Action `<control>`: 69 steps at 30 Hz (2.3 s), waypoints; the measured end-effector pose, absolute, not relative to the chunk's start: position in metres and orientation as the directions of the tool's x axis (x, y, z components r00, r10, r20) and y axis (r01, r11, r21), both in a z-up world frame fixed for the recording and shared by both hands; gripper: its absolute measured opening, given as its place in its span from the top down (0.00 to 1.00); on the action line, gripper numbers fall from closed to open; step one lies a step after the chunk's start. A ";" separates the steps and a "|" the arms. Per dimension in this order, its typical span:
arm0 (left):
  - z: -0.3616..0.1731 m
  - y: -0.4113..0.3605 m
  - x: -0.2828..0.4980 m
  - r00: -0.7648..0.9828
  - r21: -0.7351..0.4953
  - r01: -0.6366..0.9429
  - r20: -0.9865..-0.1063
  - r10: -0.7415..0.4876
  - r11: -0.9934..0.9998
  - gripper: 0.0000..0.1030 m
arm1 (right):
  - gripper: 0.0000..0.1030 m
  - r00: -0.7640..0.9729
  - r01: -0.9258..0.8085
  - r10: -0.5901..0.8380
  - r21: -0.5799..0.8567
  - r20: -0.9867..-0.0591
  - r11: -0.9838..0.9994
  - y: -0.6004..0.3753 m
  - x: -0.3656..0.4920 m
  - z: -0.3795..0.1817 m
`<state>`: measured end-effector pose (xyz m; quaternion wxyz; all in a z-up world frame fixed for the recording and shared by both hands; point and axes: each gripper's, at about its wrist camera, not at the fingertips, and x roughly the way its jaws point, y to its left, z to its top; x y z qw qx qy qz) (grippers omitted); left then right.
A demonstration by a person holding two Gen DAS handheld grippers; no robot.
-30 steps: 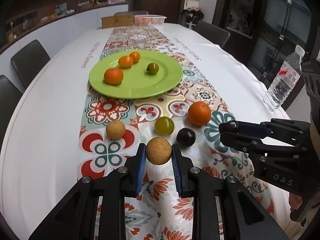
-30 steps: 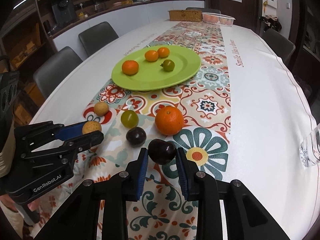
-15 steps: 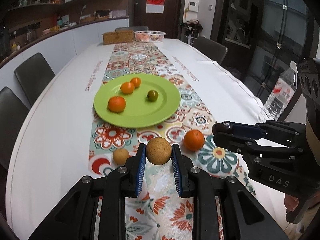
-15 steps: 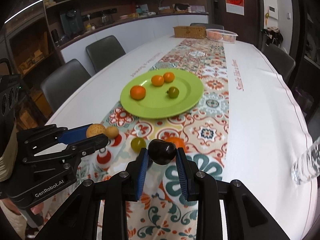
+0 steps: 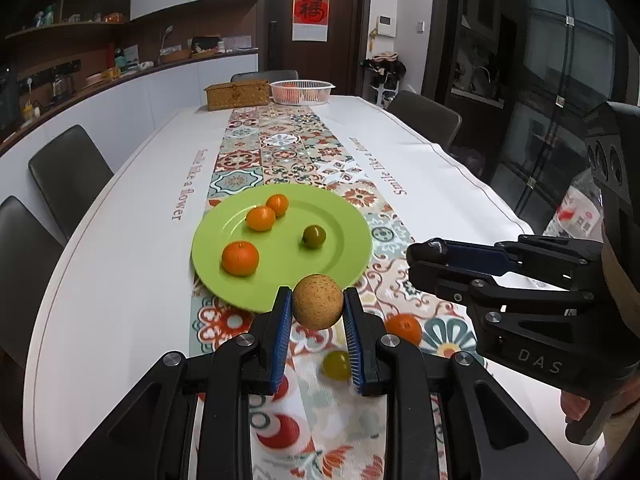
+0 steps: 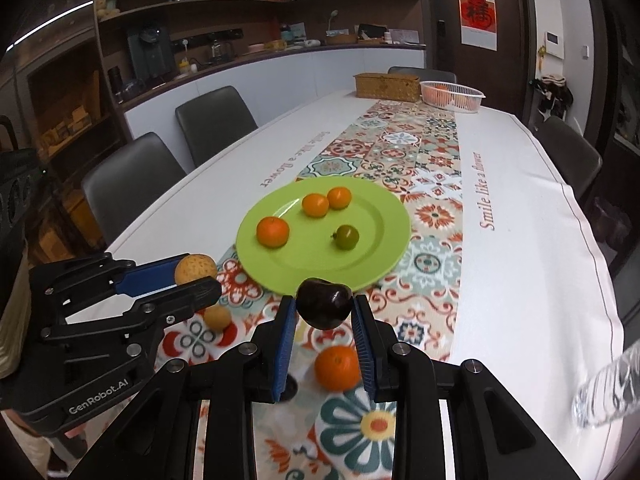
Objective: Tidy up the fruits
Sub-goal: 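Carry the tan fruit with the left tool onto the plate while the right carries the plum, then open both grippers to release the fruits on the green plate, then move the left tool to another tan fruit while the right tool approaches another dark plum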
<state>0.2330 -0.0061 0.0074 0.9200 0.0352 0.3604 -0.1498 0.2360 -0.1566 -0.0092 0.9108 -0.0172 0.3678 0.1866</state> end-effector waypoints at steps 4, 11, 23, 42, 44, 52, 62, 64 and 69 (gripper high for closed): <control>0.007 -0.005 0.248 0.693 -0.047 0.297 -0.676 -0.249 0.954 0.75 | 0.71 0.661 -0.355 0.323 0.098 -0.677 0.930 -0.155 0.253 -0.008; -0.001 -0.002 0.275 0.677 -0.061 0.290 -0.693 -0.250 0.955 0.75 | 0.71 0.655 -0.351 0.313 0.090 -0.688 0.932 -0.154 0.284 -0.011; -0.014 0.000 0.330 0.653 -0.080 0.274 -0.716 -0.246 0.959 0.75 | 0.71 0.618 -0.344 0.286 0.075 -0.732 0.936 -0.148 0.349 -0.029; -0.039 0.005 0.370 0.621 -0.029 0.258 -0.761 -0.188 0.966 0.74 | 0.71 0.558 -0.341 0.295 0.109 -0.776 0.934 -0.132 0.403 -0.059; -0.037 0.006 0.368 0.626 -0.027 0.255 -0.757 -0.186 0.967 0.68 | 0.68 0.558 -0.337 0.303 0.123 -0.772 0.934 -0.133 0.402 -0.058; -0.017 0.013 0.346 0.660 -0.022 0.232 -0.731 -0.174 0.972 0.66 | 0.63 0.601 -0.341 0.287 0.085 -0.746 0.936 -0.135 0.381 -0.040; 0.022 0.020 0.301 0.721 -0.020 0.222 -0.670 -0.178 0.975 0.64 | 0.63 0.659 -0.330 0.294 0.085 -0.692 0.940 -0.147 0.331 -0.004; 0.030 0.021 0.290 0.733 -0.018 0.225 -0.656 -0.181 0.974 0.63 | 0.63 0.668 -0.331 0.298 0.087 -0.682 0.940 -0.148 0.319 0.003; 0.046 0.023 0.266 0.748 -0.020 0.233 -0.635 -0.192 0.972 0.59 | 0.63 0.690 -0.333 0.305 0.086 -0.657 0.939 -0.146 0.291 0.018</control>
